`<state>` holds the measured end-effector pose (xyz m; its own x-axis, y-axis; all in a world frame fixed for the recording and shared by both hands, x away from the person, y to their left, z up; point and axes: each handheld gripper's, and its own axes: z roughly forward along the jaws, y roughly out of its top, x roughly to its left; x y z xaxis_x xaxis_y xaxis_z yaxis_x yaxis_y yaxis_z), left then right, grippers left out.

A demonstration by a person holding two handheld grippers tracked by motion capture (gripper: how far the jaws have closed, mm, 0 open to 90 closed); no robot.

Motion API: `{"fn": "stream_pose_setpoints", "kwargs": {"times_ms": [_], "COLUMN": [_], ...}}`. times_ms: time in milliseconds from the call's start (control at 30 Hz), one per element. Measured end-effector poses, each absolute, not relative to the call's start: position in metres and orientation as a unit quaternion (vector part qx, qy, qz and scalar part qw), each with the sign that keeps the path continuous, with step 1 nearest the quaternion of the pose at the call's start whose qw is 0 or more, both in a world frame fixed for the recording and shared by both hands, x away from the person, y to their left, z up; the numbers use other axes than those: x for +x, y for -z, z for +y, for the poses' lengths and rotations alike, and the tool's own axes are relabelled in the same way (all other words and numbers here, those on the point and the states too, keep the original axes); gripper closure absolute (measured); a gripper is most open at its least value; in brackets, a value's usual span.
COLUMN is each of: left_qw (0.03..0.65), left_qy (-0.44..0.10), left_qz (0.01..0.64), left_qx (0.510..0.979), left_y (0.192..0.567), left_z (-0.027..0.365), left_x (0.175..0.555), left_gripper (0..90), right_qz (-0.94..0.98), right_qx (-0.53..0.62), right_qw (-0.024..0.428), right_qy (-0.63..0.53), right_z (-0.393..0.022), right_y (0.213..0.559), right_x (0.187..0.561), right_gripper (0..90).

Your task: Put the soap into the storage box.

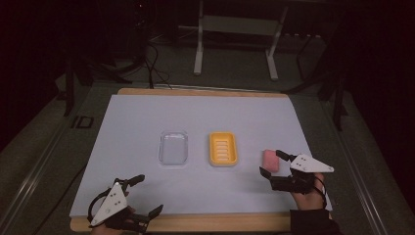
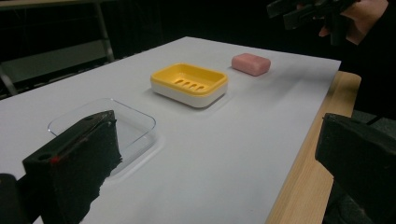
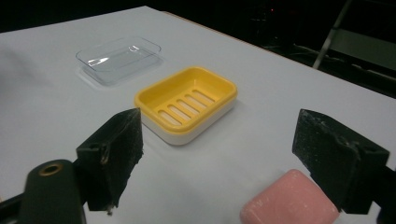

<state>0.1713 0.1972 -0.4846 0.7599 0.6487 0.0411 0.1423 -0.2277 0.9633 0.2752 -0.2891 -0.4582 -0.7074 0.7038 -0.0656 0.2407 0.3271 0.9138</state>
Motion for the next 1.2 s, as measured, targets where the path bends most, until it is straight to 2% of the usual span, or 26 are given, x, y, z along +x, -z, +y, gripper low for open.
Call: {"fn": "stream_pose_setpoints", "kwargs": {"times_ms": [500,800,1200], "left_qw": [0.561,0.556,0.553], "left_qy": [-0.221,-0.225,-0.225], "left_qz": [0.262,0.263,0.262], "left_qx": [0.753,0.755,0.758], "left_y": [0.485,0.485,0.486], "left_z": [0.197,0.197,0.196], "left_x": [0.170,0.170,0.170], "left_gripper": [0.2,0.2,0.2], "right_qz": [0.803,0.790,0.816], "right_qx": [0.264,0.332,0.407], "right_qw": [0.251,0.260,0.263], "right_qy": [-0.471,-0.445,-0.315], "right_z": [-0.285,-0.288,-0.277], "right_y": [0.460,0.465,0.468], "right_x": [0.276,0.283,0.288], "right_gripper": [14.3,13.9,14.1]}}
